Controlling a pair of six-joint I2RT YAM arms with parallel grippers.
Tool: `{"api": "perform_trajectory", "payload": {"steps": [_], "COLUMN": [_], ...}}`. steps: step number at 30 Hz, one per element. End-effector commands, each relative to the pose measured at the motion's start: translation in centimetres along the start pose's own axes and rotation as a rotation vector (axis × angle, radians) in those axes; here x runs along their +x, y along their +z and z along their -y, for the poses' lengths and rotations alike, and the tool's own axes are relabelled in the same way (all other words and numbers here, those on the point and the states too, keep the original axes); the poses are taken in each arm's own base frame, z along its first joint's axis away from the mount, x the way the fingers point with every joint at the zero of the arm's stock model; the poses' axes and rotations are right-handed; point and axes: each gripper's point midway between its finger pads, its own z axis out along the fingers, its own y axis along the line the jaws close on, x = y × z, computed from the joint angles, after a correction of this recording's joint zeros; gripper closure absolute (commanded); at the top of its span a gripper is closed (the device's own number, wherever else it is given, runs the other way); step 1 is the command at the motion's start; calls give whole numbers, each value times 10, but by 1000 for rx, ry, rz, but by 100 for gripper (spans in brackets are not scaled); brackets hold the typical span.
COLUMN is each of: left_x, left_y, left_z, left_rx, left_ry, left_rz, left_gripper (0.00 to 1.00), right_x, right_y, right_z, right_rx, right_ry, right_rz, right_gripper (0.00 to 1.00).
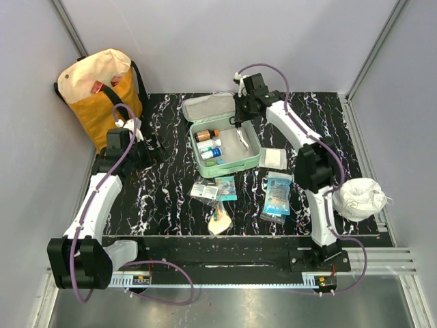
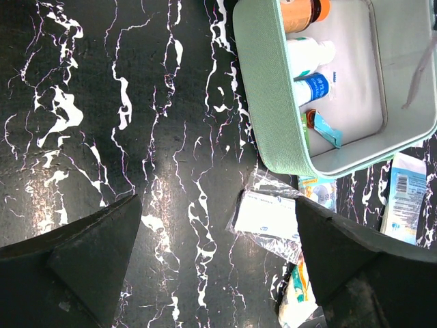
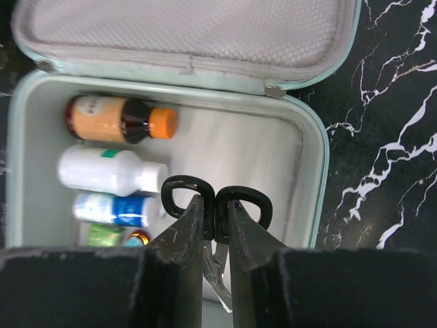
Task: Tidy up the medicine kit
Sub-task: Pick up the scissors from the center of the board, then place the scissors in the medicine box.
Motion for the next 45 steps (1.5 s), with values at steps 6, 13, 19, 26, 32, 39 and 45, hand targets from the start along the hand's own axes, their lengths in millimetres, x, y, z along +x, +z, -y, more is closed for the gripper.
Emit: {"api": "perform_trajectory", "payload": {"steps": [6,13,19,26,32,39,45], "left_x": [-6,-4,-4,-6,-5,-4,-5], "left_y": [6,10,11,10,9,8,7], "left_z": [3,1,2,2,3,2,3], "left_rx": [29,26,28,29,35,32,34], "left_ry": [13,8,7,10,11,10,16], "left_rz": [12,-3,-7,0,-1,-1,6], "left_gripper": [1,1,1,1,1,1,1], "right_x": [23,41,53,59,48,29,-17], "right_y": [35,52,65,70,63,51,-5], "right_z": [18,15,24,27,19,12,-7], "right_rx": [0,-22,19,21,-12,-34,-77], "right_ry": [-175,-92,5,63,93,65,37], "right_rz": [-150,-196,-225,-238,-216,-173,-60], "right_gripper": [100,100,100,95,75,61,61]}}
